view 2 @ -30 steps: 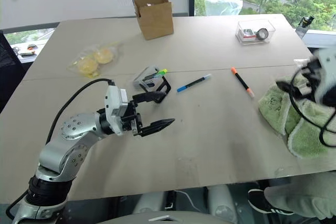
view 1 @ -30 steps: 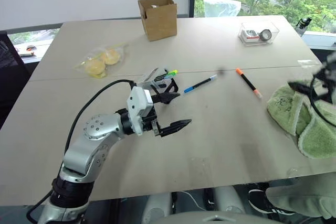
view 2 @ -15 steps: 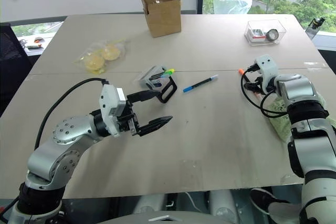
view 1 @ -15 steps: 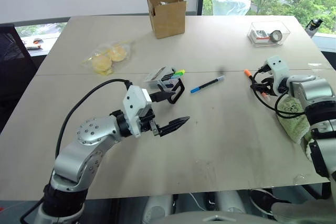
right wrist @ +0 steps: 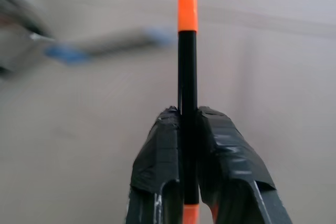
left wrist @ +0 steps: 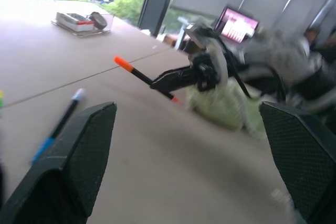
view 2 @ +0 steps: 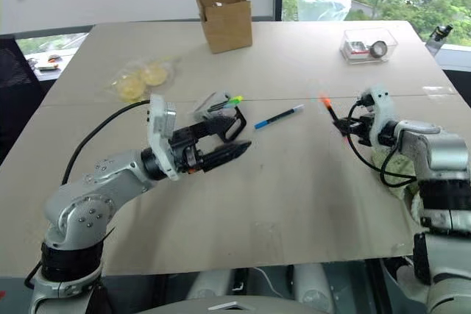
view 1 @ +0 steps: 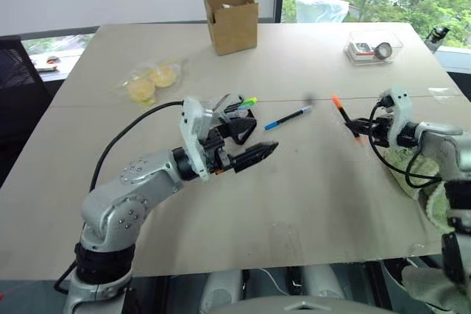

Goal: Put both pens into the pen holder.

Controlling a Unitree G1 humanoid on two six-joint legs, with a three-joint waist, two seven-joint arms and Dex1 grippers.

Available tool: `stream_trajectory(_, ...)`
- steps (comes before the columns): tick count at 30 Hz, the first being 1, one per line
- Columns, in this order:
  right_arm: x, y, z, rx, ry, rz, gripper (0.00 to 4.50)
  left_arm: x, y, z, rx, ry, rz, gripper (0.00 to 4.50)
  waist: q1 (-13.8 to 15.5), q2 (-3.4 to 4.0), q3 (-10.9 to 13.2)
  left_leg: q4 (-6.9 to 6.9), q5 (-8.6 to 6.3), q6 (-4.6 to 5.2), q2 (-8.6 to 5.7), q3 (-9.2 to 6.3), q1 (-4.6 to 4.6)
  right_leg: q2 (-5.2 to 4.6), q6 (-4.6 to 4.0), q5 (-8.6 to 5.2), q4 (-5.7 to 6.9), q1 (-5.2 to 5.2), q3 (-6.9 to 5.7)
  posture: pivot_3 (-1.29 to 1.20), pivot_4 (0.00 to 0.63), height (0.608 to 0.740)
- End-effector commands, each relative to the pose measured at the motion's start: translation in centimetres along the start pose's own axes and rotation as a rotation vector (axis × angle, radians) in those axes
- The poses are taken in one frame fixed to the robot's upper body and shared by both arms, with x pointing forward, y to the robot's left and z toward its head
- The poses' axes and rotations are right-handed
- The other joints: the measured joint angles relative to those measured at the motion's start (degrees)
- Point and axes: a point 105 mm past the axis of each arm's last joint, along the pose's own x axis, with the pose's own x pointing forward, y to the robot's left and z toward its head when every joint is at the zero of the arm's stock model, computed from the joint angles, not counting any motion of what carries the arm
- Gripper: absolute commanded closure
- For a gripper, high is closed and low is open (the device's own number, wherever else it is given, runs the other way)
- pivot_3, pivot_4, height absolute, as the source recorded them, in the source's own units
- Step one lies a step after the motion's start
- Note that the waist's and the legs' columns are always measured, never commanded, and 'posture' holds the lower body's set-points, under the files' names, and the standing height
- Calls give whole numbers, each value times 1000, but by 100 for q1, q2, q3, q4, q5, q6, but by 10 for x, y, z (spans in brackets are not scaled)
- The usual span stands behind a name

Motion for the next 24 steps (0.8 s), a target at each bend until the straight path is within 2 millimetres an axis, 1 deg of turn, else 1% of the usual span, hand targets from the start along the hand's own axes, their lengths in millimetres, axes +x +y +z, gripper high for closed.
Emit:
stream_trajectory(1,-8,76,21,-82,-114,217,4403,8,1,10,-136,-47,-6,0,-27,0,0,0,0,0,0,-5,1,3,0,0,3,0,-3,0,150,740)
stream_trajectory(3,-5,102,17,-75,-134,274,4403,12,6,15,-203,-70,3,0,-28,-1,-1,0,0,0,-1,-11,7,5,-1,0,6,3,-10,0,150,740)
stream_trajectory(5,-1,119,16,-70,-152,302,4403,16,9,19,-248,-81,-2,0,-29,-1,-1,0,1,-1,-4,-8,8,4,-2,-1,6,3,-7,0,150,740)
stream_trajectory(6,1,126,15,-64,-159,316,4468,19,7,20,-250,-71,-15,252,-34,-1,-1,2,2,-3,-7,-7,8,4,-2,-1,6,4,-6,0,150,740)
stream_trajectory(7,3,131,13,-60,-159,326,4500,21,6,22,-252,-66,-23,524,-38,-1,-1,4,5,-8,-10,-3,10,4,-3,-1,6,4,-1,0,150,740)
stream_trajectory(9,6,138,10,-53,-155,335,4500,24,4,23,-258,-57,-39,1245,-39,-1,-1,9,6,-10,-18,-1,10,3,-4,-1,6,5,4,0,150,740)
stream_trajectory(10,7,139,9,-52,-152,334,4500,25,4,24,-260,-55,-43,1859,-38,-2,-2,10,7,-10,-21,-1,10,2,-4,-1,5,7,8,0,150,740)
stream_trajectory(12,9,142,7,-53,-144,340,4500,26,1,25,-253,-48,-56,2757,-45,-2,-1,10,7,-10,-23,5,10,1,-4,-1,3,7,13,0,150,740)
stream_trajectory(15,11,145,8,-55,-142,354,4500,29,-3,27,-250,-47,-73,4323,-54,-2,-2,10,9,-13,-24,8,9,1,-3,-2,0,5,16,0,150,740)
stream_trajectory(16,12,146,8,-56,-142,354,4500,29,-4,29,-247,-50,-74,4457,-54,-2,-1,9,9,-14,-23,8,9,1,-3,-2,0,4,16,0,150,740)
stream_trajectory(18,13,145,8,-70,-139,354,4500,29,-4,32,-221,-55,-61,4457,-54,-2,-1,6,9,-14,-23,6,9,3,-3,-2,0,4,14,0,150,740)
stream_trajectory(19,15,140,10,-74,-154,319,4038,28,-2,35,-201,-61,-47,4490,-55,-2,-1,5,9,-13,-23,6,9,4,-4,-2,0,3,14,0,150,740)
stream_trajectory(20,13,137,10,-78,-158,316,3526,26,-1,38,-158,-65,-26,4500,-57,-1,-1,5,8,-13,-23,6,9,5,-4,-2,0,3,14,0,150,740)
stream_trajectory(21,10,137,9,-95,-149,328,3129,24,0,42,-98,-66,-3,4500,-61,-1,-1,5,8,-12,-23,6,9,5,-4,-2,0,3,14,0,150,740)
stream_trajectory(23,4,133,3,-139,-113,319,2146,20,4,50,121,-45,72,4500,-70,-2,0,5,7,-11,-26,8,9,6,-8,-5,0,3,15,0,150,740)
stream_trajectory(24,0,125,0,-169,-91,282,1954,19,5,57,278,-36,118,4500,-71,-2,-1,5,7,-11,-28,8,9,6,-12,-7,-1,3,15,0,150,740)
